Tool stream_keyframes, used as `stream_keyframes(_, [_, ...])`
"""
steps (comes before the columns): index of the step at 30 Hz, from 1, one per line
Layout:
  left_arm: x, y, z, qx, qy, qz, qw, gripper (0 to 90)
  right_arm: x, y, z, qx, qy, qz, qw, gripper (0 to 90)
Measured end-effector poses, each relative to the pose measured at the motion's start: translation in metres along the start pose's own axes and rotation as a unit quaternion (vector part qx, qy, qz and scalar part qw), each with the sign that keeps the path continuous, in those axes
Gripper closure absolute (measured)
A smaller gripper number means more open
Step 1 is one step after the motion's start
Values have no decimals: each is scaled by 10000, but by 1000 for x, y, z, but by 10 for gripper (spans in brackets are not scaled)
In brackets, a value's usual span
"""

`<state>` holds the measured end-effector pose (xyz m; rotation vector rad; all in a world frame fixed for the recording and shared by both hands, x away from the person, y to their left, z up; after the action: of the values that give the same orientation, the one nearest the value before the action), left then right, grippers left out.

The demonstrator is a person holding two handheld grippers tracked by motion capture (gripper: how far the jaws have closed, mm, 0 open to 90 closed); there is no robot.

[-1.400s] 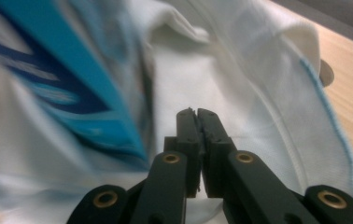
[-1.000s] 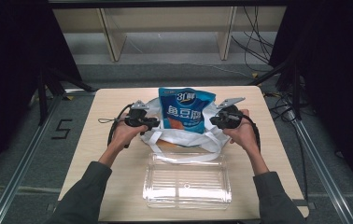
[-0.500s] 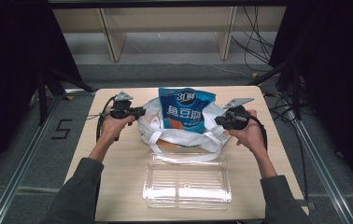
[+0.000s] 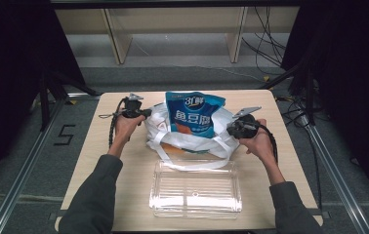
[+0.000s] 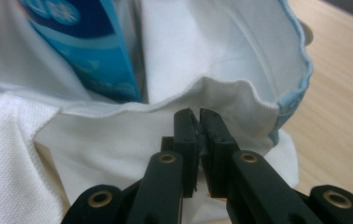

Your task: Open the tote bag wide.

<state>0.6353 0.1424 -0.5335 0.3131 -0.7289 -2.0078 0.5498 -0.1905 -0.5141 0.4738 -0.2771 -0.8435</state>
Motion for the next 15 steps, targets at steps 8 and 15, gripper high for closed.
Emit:
stream_keyframes(8, [5,-11,-16,-171,-41,30,9998,892,2,-10,-27,-327,49,-79,9994,897])
stream_keyframes(15, [7,-10,-6,-170,-52,-55,9998,890,6,-9,-36,-330,-35,34,9994,900])
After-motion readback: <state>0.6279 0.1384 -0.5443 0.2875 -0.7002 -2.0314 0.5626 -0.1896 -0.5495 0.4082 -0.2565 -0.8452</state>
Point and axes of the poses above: each handheld gripper's, and its own axes: z roughly backward along the jaws, y roughly out of its top, x roughly to its right, the point moved 9 cm from there along -z, roughly forward along the jaws, and after that the axes turned 13 degrees about -x, right-handed, at the moved point
